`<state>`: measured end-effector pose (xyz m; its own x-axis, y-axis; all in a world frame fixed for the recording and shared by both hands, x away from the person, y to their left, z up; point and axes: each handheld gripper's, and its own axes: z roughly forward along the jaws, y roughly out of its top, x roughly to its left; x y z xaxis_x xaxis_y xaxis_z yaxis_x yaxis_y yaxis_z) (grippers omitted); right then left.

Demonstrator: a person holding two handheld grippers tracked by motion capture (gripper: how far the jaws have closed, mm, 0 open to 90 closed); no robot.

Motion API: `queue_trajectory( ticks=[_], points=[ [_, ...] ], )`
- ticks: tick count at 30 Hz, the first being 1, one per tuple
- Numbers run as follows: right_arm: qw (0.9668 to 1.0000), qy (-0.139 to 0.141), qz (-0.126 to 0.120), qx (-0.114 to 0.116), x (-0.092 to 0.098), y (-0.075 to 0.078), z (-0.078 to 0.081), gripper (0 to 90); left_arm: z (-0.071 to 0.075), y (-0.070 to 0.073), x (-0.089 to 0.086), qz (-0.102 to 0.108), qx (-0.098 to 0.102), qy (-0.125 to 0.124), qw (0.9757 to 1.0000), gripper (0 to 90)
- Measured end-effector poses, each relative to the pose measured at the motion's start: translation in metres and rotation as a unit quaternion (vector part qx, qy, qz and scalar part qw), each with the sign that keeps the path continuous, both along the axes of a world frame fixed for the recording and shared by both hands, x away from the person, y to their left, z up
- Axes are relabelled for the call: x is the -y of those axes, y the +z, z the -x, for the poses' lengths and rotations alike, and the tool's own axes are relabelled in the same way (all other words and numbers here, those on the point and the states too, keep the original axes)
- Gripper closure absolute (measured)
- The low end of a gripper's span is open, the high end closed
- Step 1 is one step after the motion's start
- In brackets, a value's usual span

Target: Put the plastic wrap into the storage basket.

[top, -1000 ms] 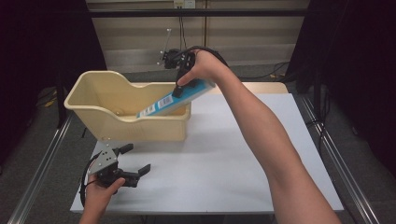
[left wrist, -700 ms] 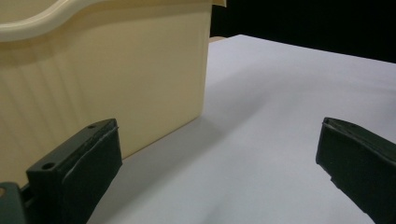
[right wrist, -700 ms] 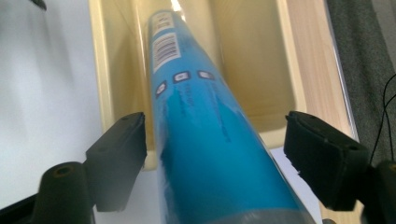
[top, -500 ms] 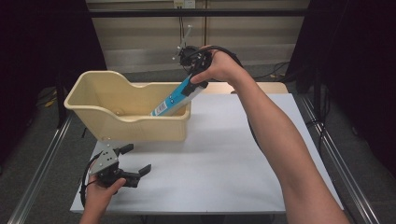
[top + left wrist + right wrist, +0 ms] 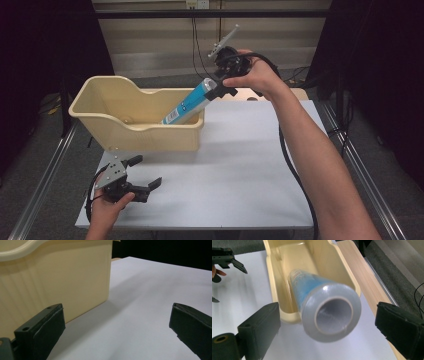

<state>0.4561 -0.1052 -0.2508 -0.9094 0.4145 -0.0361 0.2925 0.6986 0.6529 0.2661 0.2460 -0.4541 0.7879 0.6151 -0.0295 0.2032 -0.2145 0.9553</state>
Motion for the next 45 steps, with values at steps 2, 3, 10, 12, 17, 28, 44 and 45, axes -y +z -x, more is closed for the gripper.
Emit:
queue_trajectory(
  ticks=[2, 3, 10, 12, 17, 28, 44, 45],
  points=[
    [0.9999, -0.007, -0.008, 0.006, 0.007, -0.003, 0.003, 5.4, 0.0, 0.0, 0.001, 0.0, 0.0, 0.003, 1.0, 0.1],
    [0.9999, -0.007, -0.008, 0.006, 0.007, -0.003, 0.003, 5.4, 0.0, 0.0, 0.001, 0.0, 0.0, 0.003, 1.0, 0.1],
    [0.9984, -0.031, -0.046, 0.011, 0.033, -0.017, 0.013, 5.0, 0.0, 0.0, 0.002, -0.005, 0.0, 0.002, 1.0, 0.1],
    [0.998, -0.033, -0.052, 0.014, 0.038, -0.021, 0.015, 4.9, 0.0, 0.0, 0.002, -0.004, -0.002, -0.001, 1.0, 0.1],
    [0.9972, -0.04, -0.06, 0.021, 0.047, -0.03, 0.024, 4.1, 0.001, 0.001, 0.003, 0.001, 0.0, 0.0, 1.0, 0.1],
    [0.9934, -0.06, -0.09, 0.036, 0.071, -0.046, 0.043, 3.6, 0.001, 0.002, 0.003, 0.001, 0.001, 0.0, 1.0, 0.1],
    [0.9861, -0.092, -0.119, 0.07, 0.11, -0.067, 0.08, 3.0, 0.0, 0.002, 0.005, 0.0, 0.0, -0.002, 1.0, 0.1],
    [0.9856, -0.095, -0.119, 0.073, 0.112, -0.068, 0.082, 3.0, 0.0, 0.002, 0.005, 0.0, 0.0, -0.002, 1.0, 0.1]
  ],
)
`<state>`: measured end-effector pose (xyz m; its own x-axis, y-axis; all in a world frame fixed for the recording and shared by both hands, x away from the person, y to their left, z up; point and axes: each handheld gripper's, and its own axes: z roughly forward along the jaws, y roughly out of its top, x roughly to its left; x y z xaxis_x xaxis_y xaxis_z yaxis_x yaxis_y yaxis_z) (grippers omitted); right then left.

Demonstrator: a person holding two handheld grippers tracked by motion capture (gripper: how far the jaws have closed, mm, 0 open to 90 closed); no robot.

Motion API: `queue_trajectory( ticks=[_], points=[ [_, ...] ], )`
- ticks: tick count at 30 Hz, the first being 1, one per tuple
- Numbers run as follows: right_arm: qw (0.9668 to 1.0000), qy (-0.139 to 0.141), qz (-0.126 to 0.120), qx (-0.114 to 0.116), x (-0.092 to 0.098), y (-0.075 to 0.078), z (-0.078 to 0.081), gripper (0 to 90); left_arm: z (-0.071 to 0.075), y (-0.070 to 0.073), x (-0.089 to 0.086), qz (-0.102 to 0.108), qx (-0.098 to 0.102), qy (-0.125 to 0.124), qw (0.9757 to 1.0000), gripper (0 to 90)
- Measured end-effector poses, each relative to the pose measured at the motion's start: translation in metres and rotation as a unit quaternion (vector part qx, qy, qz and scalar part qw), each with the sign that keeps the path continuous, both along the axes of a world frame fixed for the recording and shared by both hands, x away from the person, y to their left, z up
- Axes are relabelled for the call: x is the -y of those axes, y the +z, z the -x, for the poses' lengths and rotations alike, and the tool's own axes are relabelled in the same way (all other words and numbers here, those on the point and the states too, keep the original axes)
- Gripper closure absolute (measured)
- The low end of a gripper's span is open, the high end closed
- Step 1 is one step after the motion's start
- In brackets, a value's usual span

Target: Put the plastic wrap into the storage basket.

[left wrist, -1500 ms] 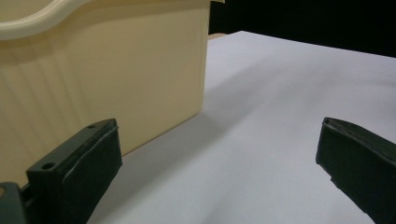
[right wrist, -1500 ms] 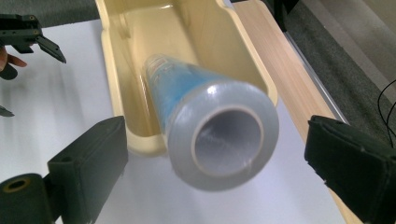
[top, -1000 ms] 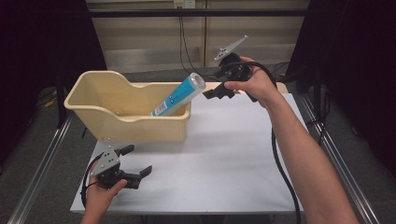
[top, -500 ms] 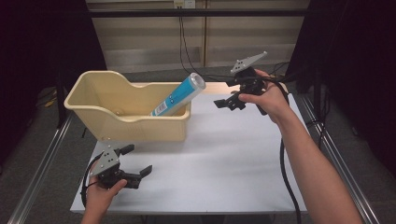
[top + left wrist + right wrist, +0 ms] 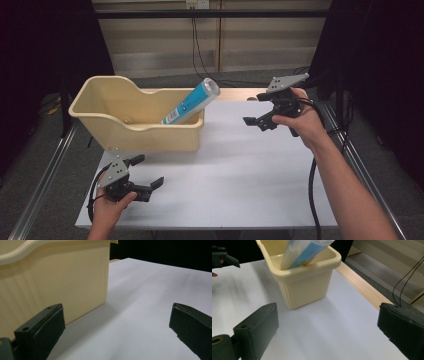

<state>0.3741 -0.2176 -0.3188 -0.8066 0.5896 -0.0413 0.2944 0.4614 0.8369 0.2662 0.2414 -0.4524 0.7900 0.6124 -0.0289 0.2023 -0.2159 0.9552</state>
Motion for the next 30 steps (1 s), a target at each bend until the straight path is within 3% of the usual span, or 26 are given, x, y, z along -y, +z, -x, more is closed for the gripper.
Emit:
queue_trajectory(
  ticks=[9, 17, 30],
  points=[
    [0.9994, -0.018, -0.027, 0.012, 0.018, -0.011, 0.014, 3.1, -0.001, -0.001, 0.001, -0.001, -0.001, -0.002, 1.0, 0.1],
    [0.9982, -0.029, -0.05, 0.013, 0.03, -0.029, 0.026, 3.3, -0.001, -0.001, 0.001, -0.003, -0.001, -0.001, 1.0, 0.1],
    [0.9971, -0.041, -0.062, 0.017, 0.043, -0.044, 0.041, 2.7, -0.001, -0.001, 0.001, -0.002, 0.0, -0.001, 1.0, 0.1]
  ],
)
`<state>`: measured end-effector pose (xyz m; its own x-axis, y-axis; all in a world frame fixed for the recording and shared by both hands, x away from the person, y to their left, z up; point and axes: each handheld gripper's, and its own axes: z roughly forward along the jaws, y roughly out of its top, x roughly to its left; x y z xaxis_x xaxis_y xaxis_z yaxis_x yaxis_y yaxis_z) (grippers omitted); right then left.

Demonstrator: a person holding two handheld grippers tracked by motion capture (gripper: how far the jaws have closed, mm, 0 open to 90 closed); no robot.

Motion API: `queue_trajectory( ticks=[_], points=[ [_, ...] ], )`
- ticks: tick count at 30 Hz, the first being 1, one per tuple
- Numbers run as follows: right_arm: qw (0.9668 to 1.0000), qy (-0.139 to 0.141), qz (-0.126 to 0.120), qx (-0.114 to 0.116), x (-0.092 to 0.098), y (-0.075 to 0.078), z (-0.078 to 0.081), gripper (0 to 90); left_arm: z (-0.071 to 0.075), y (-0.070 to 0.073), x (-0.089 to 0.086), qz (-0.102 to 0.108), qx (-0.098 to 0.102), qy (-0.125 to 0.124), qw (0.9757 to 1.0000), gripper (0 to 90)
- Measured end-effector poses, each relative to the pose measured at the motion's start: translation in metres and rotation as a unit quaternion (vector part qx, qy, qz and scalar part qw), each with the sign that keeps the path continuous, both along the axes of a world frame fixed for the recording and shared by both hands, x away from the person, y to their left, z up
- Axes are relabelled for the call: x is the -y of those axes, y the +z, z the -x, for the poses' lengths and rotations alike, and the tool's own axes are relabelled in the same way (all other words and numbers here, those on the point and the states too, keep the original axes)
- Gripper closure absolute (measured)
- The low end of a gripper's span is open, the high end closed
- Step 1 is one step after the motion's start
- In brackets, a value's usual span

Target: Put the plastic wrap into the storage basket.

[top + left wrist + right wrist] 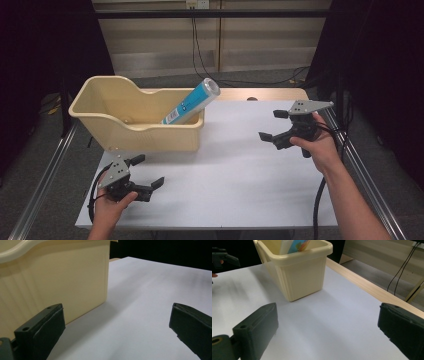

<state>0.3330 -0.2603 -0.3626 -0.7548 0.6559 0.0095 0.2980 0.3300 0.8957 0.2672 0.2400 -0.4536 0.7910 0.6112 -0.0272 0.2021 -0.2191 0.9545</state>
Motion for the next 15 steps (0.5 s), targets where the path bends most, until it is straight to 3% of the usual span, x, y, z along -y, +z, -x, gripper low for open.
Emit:
queue_trajectory(
  ticks=[15],
  points=[
    [0.9995, -0.022, -0.018, 0.016, 0.019, -0.018, 0.023, 2.5, 0.0, 0.0, 0.0, 0.0, 0.001, -0.001, 1.0, 0.1]
  ],
)
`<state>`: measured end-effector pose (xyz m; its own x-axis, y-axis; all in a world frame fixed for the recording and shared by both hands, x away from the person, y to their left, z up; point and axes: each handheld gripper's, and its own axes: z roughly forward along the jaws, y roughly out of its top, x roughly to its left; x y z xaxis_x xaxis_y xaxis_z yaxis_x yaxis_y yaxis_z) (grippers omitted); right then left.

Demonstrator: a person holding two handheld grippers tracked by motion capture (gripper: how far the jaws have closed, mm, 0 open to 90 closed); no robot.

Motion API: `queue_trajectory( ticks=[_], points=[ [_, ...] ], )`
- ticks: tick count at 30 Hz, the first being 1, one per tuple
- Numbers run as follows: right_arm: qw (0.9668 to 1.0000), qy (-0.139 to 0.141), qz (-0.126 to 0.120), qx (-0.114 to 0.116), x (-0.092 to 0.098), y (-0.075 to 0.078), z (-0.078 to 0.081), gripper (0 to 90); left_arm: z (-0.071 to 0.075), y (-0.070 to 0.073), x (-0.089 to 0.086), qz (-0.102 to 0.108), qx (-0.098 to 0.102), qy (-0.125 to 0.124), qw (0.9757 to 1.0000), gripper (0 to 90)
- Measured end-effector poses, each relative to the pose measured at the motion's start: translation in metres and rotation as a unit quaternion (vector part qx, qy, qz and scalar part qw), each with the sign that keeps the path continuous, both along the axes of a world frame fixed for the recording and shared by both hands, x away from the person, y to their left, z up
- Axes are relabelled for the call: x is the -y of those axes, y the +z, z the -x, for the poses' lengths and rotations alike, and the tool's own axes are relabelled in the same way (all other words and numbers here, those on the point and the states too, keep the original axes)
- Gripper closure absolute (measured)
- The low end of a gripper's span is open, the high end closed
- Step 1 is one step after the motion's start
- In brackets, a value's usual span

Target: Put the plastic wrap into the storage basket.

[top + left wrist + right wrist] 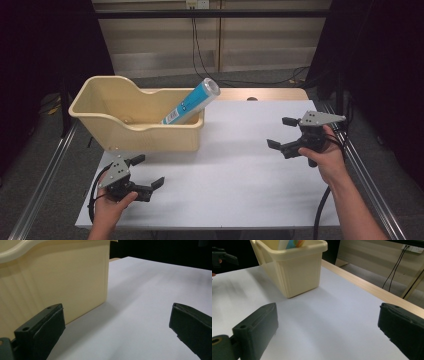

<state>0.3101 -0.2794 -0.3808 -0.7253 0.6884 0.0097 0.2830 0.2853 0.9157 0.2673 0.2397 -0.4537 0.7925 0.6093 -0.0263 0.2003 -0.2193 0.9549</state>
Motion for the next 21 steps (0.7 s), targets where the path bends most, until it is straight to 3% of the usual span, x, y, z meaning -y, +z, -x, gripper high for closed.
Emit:
queue_trajectory(
  ticks=[11, 21],
  points=[
    [0.9998, -0.013, -0.004, 0.014, 0.012, -0.012, 0.018, 2.5, 0.0, 0.0, 0.001, -0.002, 0.001, 0.001, 1.0, 0.1],
    [0.9995, -0.029, -0.002, 0.01, 0.026, -0.025, 0.036, 2.5, 0.0, 0.0, 0.001, -0.003, 0.001, 0.002, 1.0, 0.1]
  ],
)
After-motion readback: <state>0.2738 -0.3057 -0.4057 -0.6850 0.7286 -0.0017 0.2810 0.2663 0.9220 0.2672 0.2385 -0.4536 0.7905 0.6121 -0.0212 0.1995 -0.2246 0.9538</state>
